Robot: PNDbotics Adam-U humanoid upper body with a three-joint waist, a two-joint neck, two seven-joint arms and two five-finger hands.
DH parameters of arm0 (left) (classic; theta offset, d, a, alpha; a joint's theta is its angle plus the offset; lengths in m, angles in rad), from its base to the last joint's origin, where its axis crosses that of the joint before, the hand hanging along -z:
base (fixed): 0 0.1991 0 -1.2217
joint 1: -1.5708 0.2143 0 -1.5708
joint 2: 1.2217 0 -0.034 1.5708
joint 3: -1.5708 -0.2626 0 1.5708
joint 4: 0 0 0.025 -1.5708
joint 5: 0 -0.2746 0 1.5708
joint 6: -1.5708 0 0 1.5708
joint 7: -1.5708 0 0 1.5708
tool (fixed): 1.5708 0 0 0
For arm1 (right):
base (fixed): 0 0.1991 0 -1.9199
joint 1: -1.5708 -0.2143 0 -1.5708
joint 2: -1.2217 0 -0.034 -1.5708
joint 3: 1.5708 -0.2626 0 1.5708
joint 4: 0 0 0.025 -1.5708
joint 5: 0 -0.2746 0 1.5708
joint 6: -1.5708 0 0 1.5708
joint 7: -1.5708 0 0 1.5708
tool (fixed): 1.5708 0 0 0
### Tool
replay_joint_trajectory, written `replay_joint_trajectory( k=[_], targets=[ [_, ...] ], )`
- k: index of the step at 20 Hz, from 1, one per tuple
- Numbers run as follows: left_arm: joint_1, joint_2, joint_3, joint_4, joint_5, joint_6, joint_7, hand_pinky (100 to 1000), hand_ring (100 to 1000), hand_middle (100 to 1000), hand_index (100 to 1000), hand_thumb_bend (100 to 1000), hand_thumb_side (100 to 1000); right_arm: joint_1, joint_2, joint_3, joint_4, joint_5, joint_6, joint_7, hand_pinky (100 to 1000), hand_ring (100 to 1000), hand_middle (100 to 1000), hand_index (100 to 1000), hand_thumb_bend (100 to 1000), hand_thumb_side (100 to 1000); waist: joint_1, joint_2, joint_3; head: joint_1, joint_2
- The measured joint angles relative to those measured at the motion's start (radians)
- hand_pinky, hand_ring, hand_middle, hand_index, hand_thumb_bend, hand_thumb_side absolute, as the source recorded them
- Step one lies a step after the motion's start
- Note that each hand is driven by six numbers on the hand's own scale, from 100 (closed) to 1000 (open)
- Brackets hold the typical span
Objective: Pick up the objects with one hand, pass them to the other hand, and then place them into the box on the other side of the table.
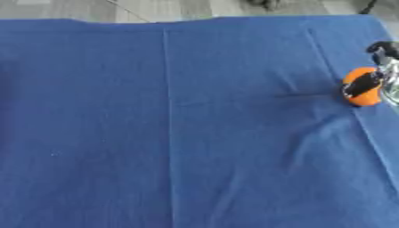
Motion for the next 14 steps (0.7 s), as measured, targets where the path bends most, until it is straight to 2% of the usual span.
replay_joint_trajectory(
  k=[4,7,14],
  targets=[
    [0.005,0.000,0.000,0.000,-0.001,0.005,-0.001,791,752,780,910,189,886,0.003,-0.013,-0.021,-0.002,-0.050,0.004,-0.059,865,882,859,914,389,100,0.005,0.003,-0.004,-0.008,0.000],
    [0.006,0.000,0.000,0.000,-0.001,0.006,-0.001,790,752,780,910,186,886,0.012,-0.017,-0.023,0.007,-0.071,0.017,-0.084,867,888,864,916,409,100,0.010,0.008,-0.004,-0.034,-0.012],
    [0.006,0.000,-0.005,0.000,-0.002,0.008,-0.001,782,752,778,908,182,888,0.019,-0.017,-0.023,0.059,-0.079,0.039,-0.082,866,888,858,919,434,105,0.021,0.019,-0.003,-0.068,-0.039]
  ],
)
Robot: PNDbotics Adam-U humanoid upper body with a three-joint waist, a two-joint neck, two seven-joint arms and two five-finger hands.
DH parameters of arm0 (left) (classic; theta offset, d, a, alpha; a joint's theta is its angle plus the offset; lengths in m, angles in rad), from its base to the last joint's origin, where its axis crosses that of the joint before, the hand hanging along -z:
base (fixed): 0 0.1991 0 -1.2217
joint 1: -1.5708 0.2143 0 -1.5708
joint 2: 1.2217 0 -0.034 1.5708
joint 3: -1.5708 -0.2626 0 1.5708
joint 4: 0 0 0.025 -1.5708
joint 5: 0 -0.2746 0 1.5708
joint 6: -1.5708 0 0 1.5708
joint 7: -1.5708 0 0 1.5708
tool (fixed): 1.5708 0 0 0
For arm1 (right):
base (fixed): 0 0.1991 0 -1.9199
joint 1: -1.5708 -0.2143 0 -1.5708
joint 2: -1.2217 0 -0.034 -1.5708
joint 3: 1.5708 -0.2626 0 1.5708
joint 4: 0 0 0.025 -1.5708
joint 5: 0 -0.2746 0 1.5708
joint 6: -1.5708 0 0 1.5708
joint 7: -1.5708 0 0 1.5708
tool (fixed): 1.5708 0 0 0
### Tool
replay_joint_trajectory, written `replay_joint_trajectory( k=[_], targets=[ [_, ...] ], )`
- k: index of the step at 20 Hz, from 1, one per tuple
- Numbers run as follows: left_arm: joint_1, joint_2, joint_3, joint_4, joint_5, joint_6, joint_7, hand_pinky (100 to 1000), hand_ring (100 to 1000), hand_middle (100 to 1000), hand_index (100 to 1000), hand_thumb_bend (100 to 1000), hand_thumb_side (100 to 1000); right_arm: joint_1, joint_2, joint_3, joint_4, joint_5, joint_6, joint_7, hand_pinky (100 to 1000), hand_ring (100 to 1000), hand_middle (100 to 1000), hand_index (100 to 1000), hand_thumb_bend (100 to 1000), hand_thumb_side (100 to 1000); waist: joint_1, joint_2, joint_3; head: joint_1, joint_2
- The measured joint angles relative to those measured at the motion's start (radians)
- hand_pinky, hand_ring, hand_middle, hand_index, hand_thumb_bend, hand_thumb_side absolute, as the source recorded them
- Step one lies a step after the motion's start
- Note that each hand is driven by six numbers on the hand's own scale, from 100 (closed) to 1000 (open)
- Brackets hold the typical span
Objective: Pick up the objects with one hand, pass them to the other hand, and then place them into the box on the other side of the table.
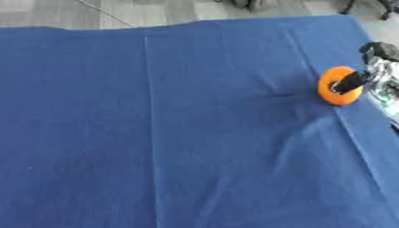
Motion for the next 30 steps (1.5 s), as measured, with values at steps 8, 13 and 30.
replay_joint_trajectory(
  k=[8,13,30],
  targets=[
    [-0.007,-0.003,-0.003,0.000,0.000,0.005,0.002,778,751,775,905,182,886,-0.001,0.002,0.025,0.040,0.003,0.004,0.033,861,878,803,897,423,110,0.005,0.001,0.006,-0.003,-0.005],
    [-0.008,-0.008,-0.007,0.000,0.000,0.005,0.001,780,752,777,904,181,883,-0.009,0.010,0.038,0.053,0.013,0.000,0.080,825,793,590,725,315,100,0.003,0.001,0.008,-0.003,-0.004],
    [-0.002,-0.007,-0.011,0.000,0.000,-0.005,-0.012,778,752,777,898,177,861,0.020,0.023,0.038,-0.112,-0.065,-0.030,-0.064,729,607,360,509,105,100,-0.001,-0.033,-0.021,0.009,0.032]
  ],
)
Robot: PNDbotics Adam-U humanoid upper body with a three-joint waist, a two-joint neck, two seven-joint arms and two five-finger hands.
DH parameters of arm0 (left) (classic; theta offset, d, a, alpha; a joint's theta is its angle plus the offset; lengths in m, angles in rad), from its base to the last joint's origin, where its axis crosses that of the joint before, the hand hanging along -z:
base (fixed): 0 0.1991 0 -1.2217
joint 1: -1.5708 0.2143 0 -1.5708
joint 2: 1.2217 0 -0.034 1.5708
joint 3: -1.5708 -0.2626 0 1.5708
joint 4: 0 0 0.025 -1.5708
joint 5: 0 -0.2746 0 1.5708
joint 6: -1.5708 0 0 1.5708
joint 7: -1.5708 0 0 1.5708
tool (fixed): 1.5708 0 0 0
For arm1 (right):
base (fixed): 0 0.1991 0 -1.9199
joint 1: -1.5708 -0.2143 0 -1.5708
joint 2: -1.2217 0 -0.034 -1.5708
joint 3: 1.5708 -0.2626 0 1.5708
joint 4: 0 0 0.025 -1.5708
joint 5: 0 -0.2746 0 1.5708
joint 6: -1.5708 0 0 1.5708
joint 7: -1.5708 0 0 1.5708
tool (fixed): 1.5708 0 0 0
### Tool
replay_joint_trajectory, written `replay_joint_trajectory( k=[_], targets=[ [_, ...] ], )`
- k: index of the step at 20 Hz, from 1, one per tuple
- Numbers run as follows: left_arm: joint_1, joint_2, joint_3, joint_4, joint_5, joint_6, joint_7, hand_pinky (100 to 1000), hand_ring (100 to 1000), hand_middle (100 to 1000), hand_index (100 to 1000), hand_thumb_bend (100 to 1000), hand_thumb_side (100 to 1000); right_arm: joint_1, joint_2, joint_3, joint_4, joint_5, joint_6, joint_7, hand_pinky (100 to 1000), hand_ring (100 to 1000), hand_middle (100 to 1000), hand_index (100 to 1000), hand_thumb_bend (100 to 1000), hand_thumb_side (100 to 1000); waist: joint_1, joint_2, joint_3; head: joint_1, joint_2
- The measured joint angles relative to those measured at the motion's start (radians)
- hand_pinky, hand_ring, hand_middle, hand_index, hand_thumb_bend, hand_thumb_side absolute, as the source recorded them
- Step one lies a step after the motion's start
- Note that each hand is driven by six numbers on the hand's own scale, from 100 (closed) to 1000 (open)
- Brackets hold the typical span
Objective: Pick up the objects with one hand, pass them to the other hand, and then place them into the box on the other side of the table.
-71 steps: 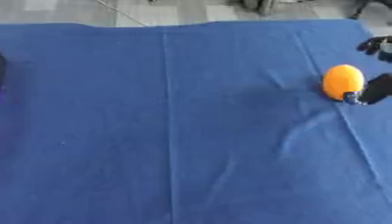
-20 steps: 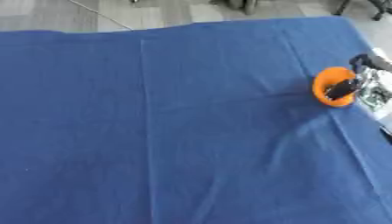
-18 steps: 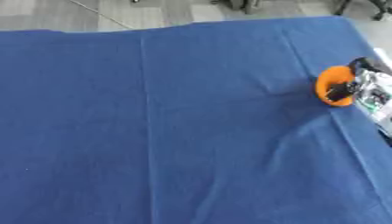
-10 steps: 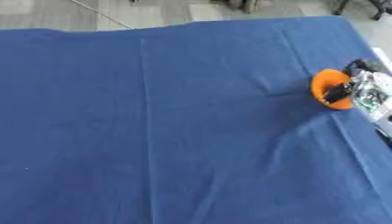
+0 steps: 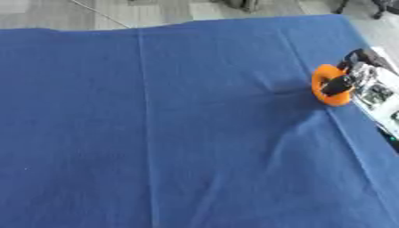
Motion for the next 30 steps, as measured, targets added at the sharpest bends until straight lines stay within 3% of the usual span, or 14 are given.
replay_joint_trajectory(
  k=[5,9,12,16,22,25,30],
  targets=[
    [0.007,0.005,0.001,0.000,0.001,-0.001,-0.001,776,752,775,898,177,854,0.046,-0.004,-0.001,-0.145,-0.032,0.007,-0.051,725,604,358,538,100,100,-0.001,-0.018,-0.015,0.012,0.019],
    [0.013,0.015,0.004,0.000,0.001,-0.001,-0.001,775,751,773,897,173,846,0.066,-0.005,-0.002,-0.251,-0.046,0.006,-0.080,739,605,358,541,100,100,-0.004,-0.048,-0.020,0.027,0.035],
    [0.013,0.029,0.005,0.000,0.001,0.000,-0.002,775,752,774,898,166,834,0.059,-0.005,0.006,-0.287,-0.051,-0.044,-0.101,758,601,358,547,100,100,-0.008,-0.068,-0.028,0.044,0.053],
    [-0.010,0.062,0.015,0.000,0.004,0.016,-0.008,774,752,774,897,149,815,0.004,0.021,0.053,-0.295,-0.054,-0.154,-0.124,752,590,358,550,100,100,-0.003,-0.107,-0.038,0.081,0.085],
    [-0.090,0.173,0.043,0.000,0.029,0.075,-0.030,775,749,766,890,100,784,-0.141,0.133,0.171,-0.296,0.038,-0.283,-0.172,723,570,358,546,100,100,0.015,-0.153,-0.053,0.151,0.123],
    [-0.120,0.237,0.043,-0.002,0.022,0.121,-0.073,778,752,767,887,100,786,-0.207,0.217,0.227,-0.297,0.108,-0.303,-0.185,718,564,357,549,100,100,0.023,-0.177,-0.063,0.187,0.137],
    [-0.156,0.314,0.026,-0.006,-0.020,0.204,-0.201,788,763,769,881,100,773,-0.268,0.352,0.318,-0.297,0.188,-0.308,-0.178,720,558,355,549,100,100,0.028,-0.183,-0.074,0.239,0.154]
  ],
)
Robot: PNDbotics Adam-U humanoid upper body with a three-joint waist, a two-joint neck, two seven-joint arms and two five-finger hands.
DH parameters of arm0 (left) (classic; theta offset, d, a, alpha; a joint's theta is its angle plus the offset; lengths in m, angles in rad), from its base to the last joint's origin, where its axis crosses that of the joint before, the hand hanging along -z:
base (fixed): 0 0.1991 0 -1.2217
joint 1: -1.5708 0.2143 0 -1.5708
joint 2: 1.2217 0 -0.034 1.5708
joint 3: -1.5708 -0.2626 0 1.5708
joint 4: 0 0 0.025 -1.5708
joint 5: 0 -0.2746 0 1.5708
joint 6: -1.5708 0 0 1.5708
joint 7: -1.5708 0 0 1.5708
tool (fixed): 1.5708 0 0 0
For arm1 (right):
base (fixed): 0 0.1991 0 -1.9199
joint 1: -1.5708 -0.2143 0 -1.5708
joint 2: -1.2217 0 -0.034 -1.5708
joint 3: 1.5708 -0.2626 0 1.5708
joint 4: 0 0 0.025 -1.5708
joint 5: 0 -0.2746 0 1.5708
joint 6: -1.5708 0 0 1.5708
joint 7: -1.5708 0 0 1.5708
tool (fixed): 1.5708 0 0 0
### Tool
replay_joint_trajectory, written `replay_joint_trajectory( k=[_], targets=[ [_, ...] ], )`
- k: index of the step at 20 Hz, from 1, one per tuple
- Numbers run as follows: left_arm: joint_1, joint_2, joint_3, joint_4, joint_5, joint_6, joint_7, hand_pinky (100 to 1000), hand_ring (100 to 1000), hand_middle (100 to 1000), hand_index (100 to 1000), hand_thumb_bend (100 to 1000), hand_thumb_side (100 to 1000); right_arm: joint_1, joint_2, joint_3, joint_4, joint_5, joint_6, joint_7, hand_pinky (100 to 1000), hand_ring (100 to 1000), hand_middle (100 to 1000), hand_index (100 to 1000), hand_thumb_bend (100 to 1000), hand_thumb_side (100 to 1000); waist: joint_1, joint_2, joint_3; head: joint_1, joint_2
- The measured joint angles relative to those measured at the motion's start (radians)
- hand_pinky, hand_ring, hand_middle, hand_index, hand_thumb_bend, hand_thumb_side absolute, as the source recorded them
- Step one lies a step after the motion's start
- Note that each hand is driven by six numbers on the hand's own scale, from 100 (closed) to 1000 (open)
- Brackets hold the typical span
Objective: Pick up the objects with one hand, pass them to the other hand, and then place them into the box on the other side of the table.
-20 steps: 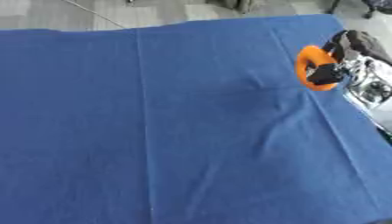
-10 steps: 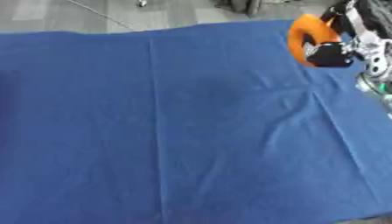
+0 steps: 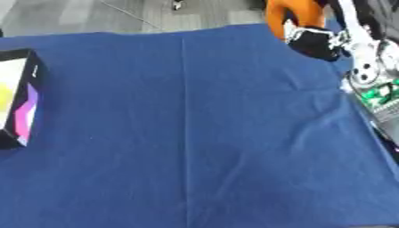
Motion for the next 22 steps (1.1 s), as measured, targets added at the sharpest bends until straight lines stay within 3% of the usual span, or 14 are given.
replay_joint_trajectory(
  k=[6,16,22],
  targets=[
    [-0.086,0.049,-0.054,0.000,-0.102,0.069,-0.223,804,786,782,882,100,771,-0.057,0.113,0.107,0.000,0.088,0.011,0.032,720,554,354,547,100,100,0.009,-0.007,-0.001,0.028,0.016],
    [-0.228,0.045,-0.232,-0.001,-0.290,0.170,-0.641,842,835,835,948,108,796,-0.119,0.222,0.244,0.000,0.232,0.035,0.026,720,555,355,540,100,100,0.013,-0.013,-0.001,0.056,0.030],
    [-0.272,0.026,-0.362,-0.005,-0.374,0.214,-0.814,872,867,868,984,322,726,-0.140,0.263,0.303,0.000,0.285,0.027,0.005,719,557,357,539,100,100,0.013,-0.013,0.002,0.070,0.031]
  ],
)
